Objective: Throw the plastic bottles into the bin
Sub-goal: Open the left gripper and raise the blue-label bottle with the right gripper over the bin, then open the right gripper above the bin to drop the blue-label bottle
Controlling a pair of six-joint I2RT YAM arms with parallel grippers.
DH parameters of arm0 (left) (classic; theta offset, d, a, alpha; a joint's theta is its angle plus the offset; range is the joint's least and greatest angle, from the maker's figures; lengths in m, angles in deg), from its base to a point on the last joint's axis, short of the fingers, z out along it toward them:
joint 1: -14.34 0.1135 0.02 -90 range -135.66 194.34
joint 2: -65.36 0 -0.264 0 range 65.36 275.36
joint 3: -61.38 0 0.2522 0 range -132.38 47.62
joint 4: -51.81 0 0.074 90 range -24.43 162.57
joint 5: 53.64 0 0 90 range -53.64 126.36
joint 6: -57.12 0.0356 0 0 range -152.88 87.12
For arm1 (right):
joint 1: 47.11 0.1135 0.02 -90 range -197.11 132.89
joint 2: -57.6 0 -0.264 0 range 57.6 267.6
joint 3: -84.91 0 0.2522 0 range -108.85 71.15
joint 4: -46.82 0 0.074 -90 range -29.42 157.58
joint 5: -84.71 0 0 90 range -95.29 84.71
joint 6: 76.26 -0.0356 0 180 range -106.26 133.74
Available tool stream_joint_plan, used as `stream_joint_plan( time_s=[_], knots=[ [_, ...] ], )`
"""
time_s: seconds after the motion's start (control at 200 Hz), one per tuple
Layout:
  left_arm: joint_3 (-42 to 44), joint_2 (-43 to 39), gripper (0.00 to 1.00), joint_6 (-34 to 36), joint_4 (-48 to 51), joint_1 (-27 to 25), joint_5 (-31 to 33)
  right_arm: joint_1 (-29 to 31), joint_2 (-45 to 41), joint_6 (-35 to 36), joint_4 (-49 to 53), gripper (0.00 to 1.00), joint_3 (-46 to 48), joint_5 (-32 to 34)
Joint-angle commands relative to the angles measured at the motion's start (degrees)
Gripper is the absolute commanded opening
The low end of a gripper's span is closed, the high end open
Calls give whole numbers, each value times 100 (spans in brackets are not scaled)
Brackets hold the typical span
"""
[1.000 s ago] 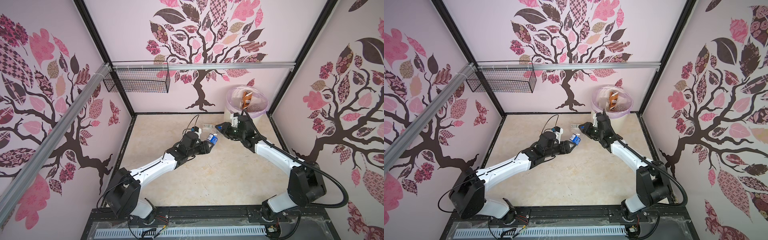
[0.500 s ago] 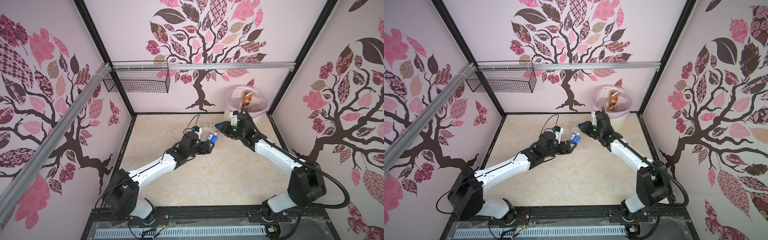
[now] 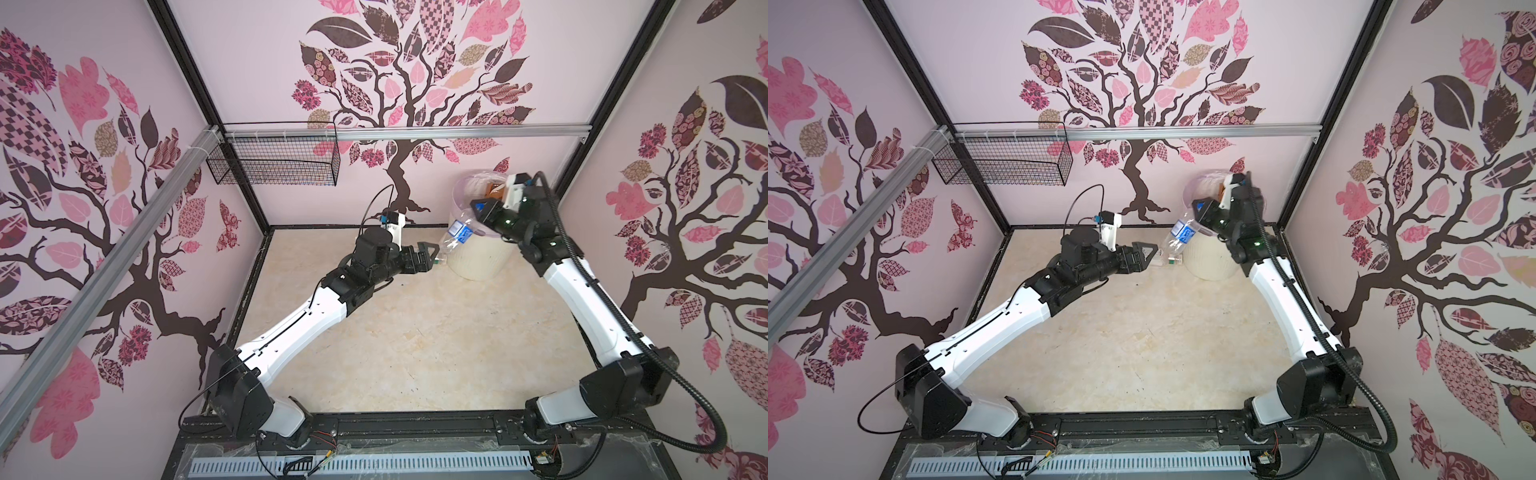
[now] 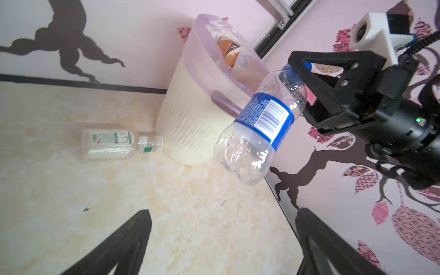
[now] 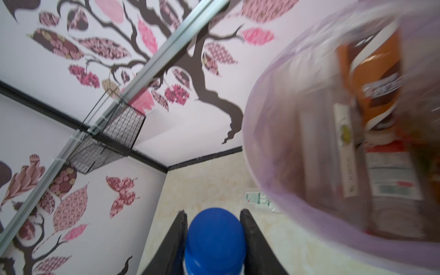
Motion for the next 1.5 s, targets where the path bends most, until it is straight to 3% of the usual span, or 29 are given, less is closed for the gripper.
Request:
stream_joint_plan(
  time_s=[0.0, 0.195, 0.36, 0.485, 0.58, 0.645, 0.745, 0.905, 1.165, 1.495],
  knots=[
    [-700, 303, 98, 224, 94, 18, -191, -651, -464, 248, 392, 16, -802, 315],
    [-1679, 799, 98, 381, 144, 14, -301, -1634, -479, 417, 528, 16, -2113, 1006],
    [-2025, 1036, 98, 434, 147, 20, -336, -1641, -163, 792, 321, 15, -2865, 1848],
    [-1967, 1085, 98, 422, 90, 62, -381, -1622, 465, 564, 236, 15, -2964, 1674],
    [-1906, 1141, 98, 360, 65, 109, -440, -1169, 1316, 738, 357, 17, -3075, 1515],
    [-1890, 1166, 98, 327, 111, 147, -495, -970, 2095, 789, 1032, 31, -3669, 1146],
    [-1735, 1070, 98, 377, 150, 178, -480, -767, 2649, 888, 1881, 68, -4351, 1314],
    [-1381, 901, 98, 312, 145, 297, -447, -763, 1639, 792, 543, 99, -2804, 1354],
    [-1112, 800, 98, 119, 99, 309, -602, -769, 1330, 856, 889, 100, -2970, 1257],
    [-493, 355, 98, -69, 294, 350, -267, -750, 583, 691, 922, 100, -2344, 839]
  ],
)
